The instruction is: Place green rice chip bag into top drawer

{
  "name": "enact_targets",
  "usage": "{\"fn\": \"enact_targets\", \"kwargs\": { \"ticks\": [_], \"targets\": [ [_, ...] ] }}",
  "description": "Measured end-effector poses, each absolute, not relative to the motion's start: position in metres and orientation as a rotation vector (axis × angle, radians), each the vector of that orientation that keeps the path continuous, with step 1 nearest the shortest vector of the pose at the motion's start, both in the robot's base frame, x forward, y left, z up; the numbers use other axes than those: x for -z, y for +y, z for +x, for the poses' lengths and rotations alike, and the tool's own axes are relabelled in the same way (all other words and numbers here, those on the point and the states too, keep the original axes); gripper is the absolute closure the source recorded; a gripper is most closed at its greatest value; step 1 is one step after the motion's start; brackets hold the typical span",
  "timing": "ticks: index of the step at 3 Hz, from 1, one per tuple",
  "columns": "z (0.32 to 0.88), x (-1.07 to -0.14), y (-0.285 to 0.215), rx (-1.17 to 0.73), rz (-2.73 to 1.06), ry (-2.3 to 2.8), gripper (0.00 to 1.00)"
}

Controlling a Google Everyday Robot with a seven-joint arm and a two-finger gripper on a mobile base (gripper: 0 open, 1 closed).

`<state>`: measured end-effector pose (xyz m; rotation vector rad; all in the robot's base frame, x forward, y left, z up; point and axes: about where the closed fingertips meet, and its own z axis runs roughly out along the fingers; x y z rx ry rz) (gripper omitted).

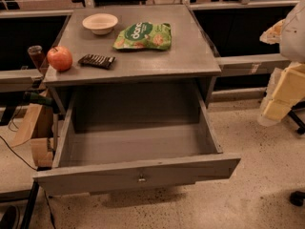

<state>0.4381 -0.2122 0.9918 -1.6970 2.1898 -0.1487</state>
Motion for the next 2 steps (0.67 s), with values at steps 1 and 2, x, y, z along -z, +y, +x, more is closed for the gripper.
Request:
{"fn": "enact_targets", "kwargs": {
  "ticks": [1, 2],
  "targets": [
    [0.438, -0.992, -0.212, 0.149, -1.697, 2.190, 0.00],
    [0.451, -0.994, -0.205, 0.120, -1.598, 2.170, 0.00]
  ]
}}
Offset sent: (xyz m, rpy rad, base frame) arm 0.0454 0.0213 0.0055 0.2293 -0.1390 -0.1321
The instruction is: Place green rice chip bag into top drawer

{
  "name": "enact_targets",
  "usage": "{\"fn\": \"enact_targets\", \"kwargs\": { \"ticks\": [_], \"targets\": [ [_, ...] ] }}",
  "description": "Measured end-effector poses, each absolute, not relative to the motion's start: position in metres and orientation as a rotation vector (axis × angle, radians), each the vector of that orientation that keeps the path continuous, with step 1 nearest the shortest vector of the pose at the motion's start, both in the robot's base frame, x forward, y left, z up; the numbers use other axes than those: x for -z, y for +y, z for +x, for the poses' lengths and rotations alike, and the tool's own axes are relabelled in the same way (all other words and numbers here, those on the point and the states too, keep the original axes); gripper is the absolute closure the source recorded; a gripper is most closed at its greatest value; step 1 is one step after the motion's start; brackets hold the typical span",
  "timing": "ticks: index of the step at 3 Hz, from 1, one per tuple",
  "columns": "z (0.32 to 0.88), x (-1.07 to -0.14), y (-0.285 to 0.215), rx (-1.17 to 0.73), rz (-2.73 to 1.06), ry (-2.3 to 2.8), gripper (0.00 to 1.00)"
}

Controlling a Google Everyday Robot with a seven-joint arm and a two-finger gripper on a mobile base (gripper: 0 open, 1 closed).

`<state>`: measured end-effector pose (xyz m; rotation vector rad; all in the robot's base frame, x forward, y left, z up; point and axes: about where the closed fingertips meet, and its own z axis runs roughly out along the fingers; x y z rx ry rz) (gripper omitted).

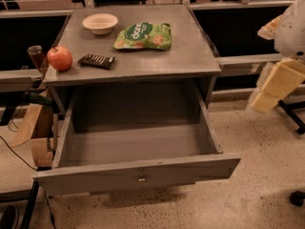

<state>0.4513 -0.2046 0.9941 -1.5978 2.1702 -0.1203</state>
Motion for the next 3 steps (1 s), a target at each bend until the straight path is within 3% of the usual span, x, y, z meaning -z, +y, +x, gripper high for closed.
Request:
{"fn": "enact_targets", "kwargs": {
  "ticks": [3],
  "targets": [
    [0.620, -1.017, -0.141, -0.048, -0.992, 2.083, 0.00]
  ]
}}
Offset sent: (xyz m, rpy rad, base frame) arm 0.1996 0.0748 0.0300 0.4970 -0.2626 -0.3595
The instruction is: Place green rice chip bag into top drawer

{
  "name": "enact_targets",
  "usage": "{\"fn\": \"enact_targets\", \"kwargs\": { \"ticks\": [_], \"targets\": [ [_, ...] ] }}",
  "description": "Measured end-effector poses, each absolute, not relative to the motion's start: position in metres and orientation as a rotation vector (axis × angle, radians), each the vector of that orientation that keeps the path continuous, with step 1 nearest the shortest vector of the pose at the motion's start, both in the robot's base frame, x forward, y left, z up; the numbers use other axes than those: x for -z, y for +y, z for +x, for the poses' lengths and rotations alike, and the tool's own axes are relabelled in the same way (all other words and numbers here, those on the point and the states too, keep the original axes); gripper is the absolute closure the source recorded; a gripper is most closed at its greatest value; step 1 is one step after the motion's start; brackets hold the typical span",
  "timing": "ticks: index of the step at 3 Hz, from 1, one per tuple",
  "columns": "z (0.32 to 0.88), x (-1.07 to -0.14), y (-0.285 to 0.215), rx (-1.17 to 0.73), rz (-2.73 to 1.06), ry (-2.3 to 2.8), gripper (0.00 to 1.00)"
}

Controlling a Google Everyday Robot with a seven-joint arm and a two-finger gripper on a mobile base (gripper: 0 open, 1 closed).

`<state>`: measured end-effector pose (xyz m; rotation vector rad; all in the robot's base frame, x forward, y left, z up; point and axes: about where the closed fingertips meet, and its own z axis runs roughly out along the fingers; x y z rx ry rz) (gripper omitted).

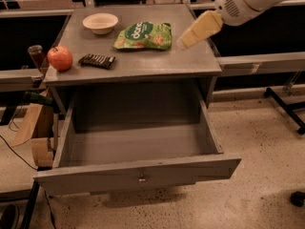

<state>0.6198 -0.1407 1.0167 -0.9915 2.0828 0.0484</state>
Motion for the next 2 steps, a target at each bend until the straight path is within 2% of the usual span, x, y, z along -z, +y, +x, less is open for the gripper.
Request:
{"fn": "enact_targets", "kwargs": {
  "ticks": [2],
  "targets": [
    [0.6239, -1.0185, -0.1365, -0.097, -0.895, 2.115, 0.00]
  ]
}}
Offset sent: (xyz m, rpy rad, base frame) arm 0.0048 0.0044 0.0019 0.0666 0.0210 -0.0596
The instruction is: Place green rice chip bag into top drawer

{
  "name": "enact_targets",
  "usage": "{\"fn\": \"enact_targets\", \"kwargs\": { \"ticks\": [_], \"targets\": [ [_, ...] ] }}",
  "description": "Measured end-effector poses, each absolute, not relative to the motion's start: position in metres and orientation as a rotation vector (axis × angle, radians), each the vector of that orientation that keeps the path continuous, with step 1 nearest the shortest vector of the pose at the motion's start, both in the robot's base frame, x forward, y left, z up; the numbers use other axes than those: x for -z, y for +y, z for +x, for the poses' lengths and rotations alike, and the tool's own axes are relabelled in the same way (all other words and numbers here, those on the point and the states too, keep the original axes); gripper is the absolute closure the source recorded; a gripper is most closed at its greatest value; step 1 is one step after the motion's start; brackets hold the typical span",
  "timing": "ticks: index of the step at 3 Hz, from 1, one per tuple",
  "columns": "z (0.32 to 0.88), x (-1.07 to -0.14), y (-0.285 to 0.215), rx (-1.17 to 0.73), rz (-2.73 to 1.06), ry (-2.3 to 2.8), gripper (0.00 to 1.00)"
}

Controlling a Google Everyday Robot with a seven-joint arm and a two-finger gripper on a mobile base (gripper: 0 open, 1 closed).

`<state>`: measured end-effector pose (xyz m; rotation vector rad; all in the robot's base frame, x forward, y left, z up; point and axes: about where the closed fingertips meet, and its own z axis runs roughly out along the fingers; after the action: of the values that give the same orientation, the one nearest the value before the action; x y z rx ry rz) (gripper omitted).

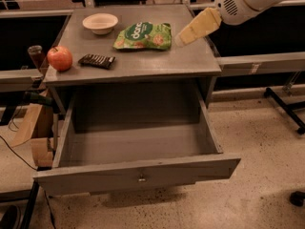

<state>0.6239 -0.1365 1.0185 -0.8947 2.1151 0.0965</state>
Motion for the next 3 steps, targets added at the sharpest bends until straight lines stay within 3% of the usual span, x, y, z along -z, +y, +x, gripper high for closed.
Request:
{"fn": "enact_targets", "kwargs": {
  "ticks": [1, 3],
  "targets": [
    [0.627, -1.017, -0.137, -0.133, -0.829, 2.083, 0.00],
    [0.720, -0.988, -0.080, -0.246, -0.607, 1.974, 0.00]
  ]
}}
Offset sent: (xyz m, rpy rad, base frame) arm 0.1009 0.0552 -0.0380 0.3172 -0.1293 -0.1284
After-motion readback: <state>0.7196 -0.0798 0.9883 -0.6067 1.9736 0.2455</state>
